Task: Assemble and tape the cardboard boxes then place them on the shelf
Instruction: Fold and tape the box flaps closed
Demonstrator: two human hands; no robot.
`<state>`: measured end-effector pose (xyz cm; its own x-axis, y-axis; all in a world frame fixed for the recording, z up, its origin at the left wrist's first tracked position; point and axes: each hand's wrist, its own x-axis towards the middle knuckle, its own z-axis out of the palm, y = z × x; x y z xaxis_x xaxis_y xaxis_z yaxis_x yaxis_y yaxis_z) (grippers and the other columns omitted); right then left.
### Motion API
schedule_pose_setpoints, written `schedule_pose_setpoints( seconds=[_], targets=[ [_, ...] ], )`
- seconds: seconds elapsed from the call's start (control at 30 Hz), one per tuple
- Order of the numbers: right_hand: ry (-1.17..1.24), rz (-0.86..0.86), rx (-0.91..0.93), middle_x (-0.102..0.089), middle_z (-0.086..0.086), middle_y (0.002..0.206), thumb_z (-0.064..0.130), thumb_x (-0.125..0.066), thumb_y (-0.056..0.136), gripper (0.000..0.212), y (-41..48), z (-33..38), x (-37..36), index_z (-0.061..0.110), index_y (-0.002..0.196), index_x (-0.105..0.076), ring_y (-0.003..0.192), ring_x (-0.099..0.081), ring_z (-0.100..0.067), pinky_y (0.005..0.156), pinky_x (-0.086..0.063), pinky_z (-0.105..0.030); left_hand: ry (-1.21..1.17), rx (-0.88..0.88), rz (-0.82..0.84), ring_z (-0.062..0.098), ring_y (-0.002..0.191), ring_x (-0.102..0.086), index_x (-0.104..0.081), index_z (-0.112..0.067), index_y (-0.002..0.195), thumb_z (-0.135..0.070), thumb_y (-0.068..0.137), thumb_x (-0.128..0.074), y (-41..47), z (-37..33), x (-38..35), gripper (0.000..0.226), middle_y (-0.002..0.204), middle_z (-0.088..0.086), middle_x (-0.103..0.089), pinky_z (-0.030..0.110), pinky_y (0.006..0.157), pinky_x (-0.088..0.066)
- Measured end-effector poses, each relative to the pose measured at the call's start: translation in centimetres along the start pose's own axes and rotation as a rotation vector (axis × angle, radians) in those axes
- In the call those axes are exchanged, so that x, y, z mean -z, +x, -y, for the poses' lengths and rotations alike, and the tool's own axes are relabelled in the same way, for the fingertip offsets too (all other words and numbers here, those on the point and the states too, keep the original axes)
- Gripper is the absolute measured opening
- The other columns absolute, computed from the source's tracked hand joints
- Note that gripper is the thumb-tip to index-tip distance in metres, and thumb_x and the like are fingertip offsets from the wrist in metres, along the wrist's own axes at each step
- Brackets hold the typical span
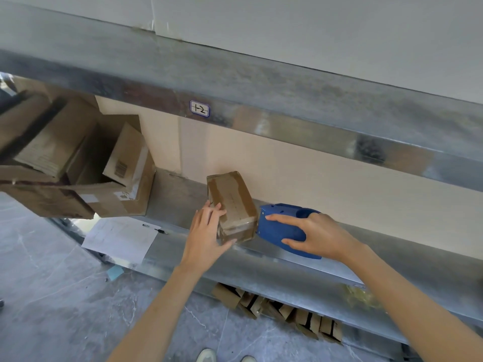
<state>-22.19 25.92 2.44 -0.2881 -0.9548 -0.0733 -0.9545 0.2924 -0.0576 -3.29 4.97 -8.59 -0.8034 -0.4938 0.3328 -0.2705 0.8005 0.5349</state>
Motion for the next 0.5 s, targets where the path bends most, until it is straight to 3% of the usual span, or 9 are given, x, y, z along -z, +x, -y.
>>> schedule_pose_setpoints(
  seconds=[0.1, 0.3, 0.4, 0.5],
  targets=[
    [0.003, -0.005, -0.002, -0.035, 0.008, 0.047, 0.052, -0.052, 0.093, 0.060, 0.2, -0.1, 0.4, 0.064, 0.143, -0.020, 0.043, -0.035, -0.011, 0.046, -0.028, -0.019, -0.022, 0.011, -0.006, 0.024, 0.138, -0.040, -0.056, -0.013, 0.126, -0.029, 0.072, -0.086, 0.5, -0.4, 0.4, 0.063, 0.127, 0.003, -0.050, 0.045, 0.109, -0.044],
    [0.060, 0.013, 0.063, -0.031, 0.004, 0.048, 0.068, -0.054, 0.085, 0.065, 1.0, 1.7, 0.4, 0.068, 0.140, -0.020, 0.047, -0.031, -0.010, 0.048, -0.024, -0.017, -0.118, -0.006, 0.077, 0.011, 0.144, -0.033, -0.056, -0.021, 0.133, -0.017, 0.076, -0.083, 0.7, 2.5, 2.9, 0.063, 0.136, -0.004, -0.045, 0.038, 0.096, -0.053],
    [0.069, 0.008, 0.097, -0.029, 0.003, 0.048, 0.062, -0.055, 0.089, 0.063, 1.8, 2.6, 0.2, 0.066, 0.141, -0.021, 0.046, -0.030, -0.012, 0.048, -0.024, -0.018, -0.191, 0.005, 0.088, -0.001, 0.141, -0.031, -0.058, -0.025, 0.131, -0.012, 0.076, -0.083, 1.0, 3.9, 3.8, 0.062, 0.138, -0.013, -0.043, 0.028, 0.093, -0.053],
    [0.110, 0.014, 0.095, -0.029, 0.002, 0.048, 0.059, -0.057, 0.090, 0.062, 2.2, 2.4, 0.0, 0.068, 0.140, -0.021, 0.046, -0.030, -0.013, 0.048, -0.027, -0.019, -0.196, -0.015, 0.088, -0.014, 0.138, -0.027, -0.059, -0.025, 0.129, -0.013, 0.073, -0.085, 1.2, 4.4, 4.0, 0.062, 0.131, -0.019, -0.044, 0.008, 0.090, -0.042]
  ],
)
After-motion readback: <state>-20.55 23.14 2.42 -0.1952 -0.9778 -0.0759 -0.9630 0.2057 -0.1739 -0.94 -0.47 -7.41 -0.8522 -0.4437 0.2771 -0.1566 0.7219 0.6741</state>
